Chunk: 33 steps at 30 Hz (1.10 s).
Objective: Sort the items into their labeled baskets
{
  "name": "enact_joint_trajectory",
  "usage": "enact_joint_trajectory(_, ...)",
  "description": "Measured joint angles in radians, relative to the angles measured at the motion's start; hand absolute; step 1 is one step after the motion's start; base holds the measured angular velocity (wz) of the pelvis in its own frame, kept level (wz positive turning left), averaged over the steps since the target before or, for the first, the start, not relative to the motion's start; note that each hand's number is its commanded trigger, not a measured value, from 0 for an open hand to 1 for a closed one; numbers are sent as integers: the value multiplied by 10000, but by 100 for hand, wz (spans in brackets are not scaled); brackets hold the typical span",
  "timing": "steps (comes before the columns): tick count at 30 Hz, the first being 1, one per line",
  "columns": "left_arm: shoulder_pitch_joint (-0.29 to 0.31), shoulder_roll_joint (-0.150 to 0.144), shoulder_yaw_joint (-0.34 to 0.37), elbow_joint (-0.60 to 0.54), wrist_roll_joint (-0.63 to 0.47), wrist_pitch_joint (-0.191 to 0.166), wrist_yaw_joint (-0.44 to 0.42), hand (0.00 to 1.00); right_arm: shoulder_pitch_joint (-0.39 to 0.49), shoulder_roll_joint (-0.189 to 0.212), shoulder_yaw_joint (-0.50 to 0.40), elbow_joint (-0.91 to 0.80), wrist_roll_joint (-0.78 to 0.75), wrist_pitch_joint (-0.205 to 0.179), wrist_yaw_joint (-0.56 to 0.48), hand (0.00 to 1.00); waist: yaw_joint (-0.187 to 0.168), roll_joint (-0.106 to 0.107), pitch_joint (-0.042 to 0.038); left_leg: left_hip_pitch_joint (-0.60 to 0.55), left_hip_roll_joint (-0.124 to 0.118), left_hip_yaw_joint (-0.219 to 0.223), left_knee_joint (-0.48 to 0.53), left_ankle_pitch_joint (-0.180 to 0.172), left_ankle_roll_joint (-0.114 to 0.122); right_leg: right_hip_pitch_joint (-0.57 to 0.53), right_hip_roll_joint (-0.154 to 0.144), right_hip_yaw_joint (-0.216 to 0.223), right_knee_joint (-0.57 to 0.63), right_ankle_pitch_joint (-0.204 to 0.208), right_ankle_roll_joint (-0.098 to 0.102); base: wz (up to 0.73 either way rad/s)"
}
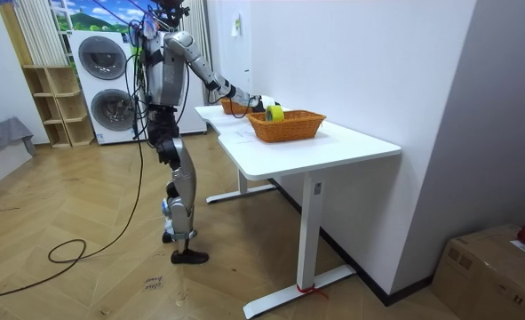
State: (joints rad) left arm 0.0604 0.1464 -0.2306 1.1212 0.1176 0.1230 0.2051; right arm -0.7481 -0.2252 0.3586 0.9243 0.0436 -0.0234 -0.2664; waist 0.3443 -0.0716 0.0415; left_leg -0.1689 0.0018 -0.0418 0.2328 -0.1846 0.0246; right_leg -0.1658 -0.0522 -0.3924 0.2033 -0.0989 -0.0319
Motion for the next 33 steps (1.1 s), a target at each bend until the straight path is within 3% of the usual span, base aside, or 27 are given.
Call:
enact_joint_trajectory(6,17,-2,-3,-2,14,15,-6,0,-59,-14,-175,24,115,0,257,0,6,29,-9,13,-3,-24,33,0,0,7,-1,-9,1,0,0,0)
enact_joint_trajectory(19,15,-89,-71,4,-77,15,-33,0,-68,-25,-607,110,2027,-228,496,0,-69,106,-10,40,-13,-153,52,0,0,104,-67,-48,-2,0,1,2)
enact_joint_trajectory(33,18,-158,-69,35,-95,29,-94,0,-55,-29,-679,135,1915,-240,706,0,-101,154,-23,66,-16,-162,82,0,-1,147,-77,-46,-2,-1,1,0)
